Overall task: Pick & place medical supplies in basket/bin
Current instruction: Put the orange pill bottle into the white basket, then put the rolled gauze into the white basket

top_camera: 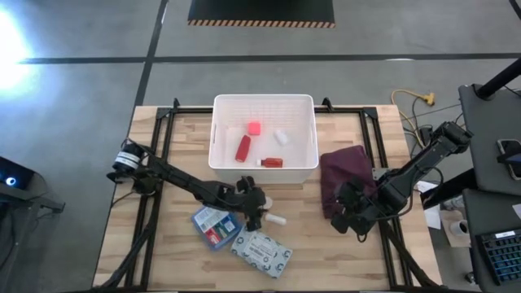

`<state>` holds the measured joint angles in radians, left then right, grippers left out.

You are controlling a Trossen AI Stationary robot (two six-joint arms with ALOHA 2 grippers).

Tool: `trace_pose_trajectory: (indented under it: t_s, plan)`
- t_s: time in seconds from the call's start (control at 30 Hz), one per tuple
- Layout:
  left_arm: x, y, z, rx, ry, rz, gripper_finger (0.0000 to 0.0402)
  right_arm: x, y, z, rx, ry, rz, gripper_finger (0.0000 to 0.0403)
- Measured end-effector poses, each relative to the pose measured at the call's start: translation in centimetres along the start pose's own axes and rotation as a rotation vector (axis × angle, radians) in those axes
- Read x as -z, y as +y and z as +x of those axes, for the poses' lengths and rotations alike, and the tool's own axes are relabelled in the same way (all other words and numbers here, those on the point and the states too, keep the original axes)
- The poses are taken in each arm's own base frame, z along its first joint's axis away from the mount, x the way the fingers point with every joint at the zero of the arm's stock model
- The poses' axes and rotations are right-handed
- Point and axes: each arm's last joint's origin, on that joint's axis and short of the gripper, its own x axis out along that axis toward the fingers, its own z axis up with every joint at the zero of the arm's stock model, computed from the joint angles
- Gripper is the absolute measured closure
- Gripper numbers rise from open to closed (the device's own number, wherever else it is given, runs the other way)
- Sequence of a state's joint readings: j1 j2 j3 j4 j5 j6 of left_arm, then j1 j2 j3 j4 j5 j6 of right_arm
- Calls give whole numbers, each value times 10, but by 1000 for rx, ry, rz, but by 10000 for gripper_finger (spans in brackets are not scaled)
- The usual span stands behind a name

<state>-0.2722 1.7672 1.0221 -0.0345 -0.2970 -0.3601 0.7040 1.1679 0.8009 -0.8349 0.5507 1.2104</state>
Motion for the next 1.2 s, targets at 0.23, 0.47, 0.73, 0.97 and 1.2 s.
trace_pose_trajectory:
  t_s: [0.23,0.47,0.73,0.97,1.2]
  plan:
    - [-41,-13,-44,69,-121,-55,266,0,0,0,1,0,13,74]
    - [-130,2,-149,-18,-415,-139,268,0,-1,0,14,-24,-15,74]
    - [-152,101,-163,-328,-129,-101,261,-5,5,-2,-20,-67,-33,74]
    - [-139,147,-143,-366,13,-176,163,-9,24,0,-173,-86,-98,74]
    - [-130,127,-194,-335,104,-159,96,-4,56,27,-267,-109,-240,74]
